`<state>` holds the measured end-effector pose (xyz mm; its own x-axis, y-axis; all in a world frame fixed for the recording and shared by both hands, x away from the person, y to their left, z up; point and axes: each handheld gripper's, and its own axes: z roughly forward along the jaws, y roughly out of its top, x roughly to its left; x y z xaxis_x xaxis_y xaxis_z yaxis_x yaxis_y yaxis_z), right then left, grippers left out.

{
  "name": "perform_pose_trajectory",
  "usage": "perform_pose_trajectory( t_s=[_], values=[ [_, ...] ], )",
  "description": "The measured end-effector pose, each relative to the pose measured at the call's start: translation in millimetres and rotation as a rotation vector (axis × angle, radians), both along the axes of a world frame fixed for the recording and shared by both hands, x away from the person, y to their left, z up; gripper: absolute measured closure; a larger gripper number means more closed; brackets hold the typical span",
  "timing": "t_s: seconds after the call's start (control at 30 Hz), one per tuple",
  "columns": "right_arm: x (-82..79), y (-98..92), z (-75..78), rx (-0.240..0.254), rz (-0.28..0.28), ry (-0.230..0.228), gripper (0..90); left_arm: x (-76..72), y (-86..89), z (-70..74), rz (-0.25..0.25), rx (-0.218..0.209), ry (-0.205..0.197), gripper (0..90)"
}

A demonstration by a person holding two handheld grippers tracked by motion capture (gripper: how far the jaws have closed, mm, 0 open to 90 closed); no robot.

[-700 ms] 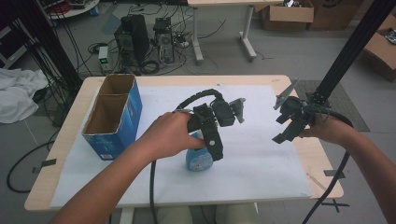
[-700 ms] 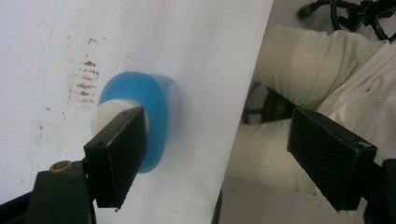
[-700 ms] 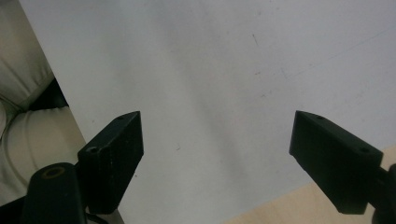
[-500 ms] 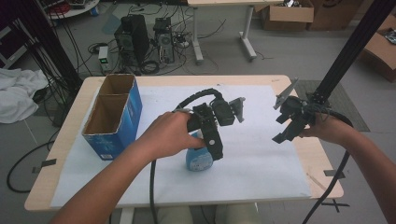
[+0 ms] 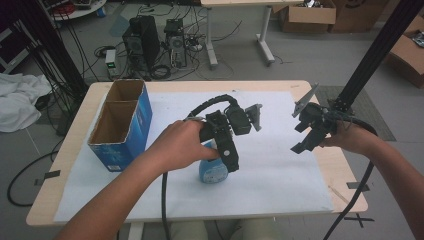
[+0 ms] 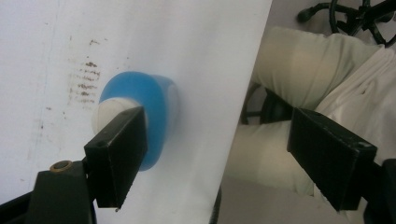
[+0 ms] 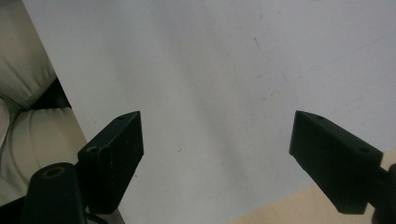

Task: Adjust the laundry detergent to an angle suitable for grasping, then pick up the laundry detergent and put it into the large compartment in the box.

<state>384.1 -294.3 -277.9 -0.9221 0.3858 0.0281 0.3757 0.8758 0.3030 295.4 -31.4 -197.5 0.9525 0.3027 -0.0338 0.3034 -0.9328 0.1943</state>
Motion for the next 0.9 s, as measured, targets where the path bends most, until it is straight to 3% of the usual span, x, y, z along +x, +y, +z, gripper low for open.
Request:
perform_pose_trajectory(
  t_s=[0.1,0.9],
  values=[
    [-0.8,-0.1,0.2,0.004,0.008,-0.005,17.6,-1.3,0.2,2.3,0.006,-0.016,-0.005,21.0],
    [-3.4,-4.0,5.6,0.001,0.002,-0.009,17.7,0.4,0.2,14.6,0.025,-0.028,-0.025,20.9]
  ],
)
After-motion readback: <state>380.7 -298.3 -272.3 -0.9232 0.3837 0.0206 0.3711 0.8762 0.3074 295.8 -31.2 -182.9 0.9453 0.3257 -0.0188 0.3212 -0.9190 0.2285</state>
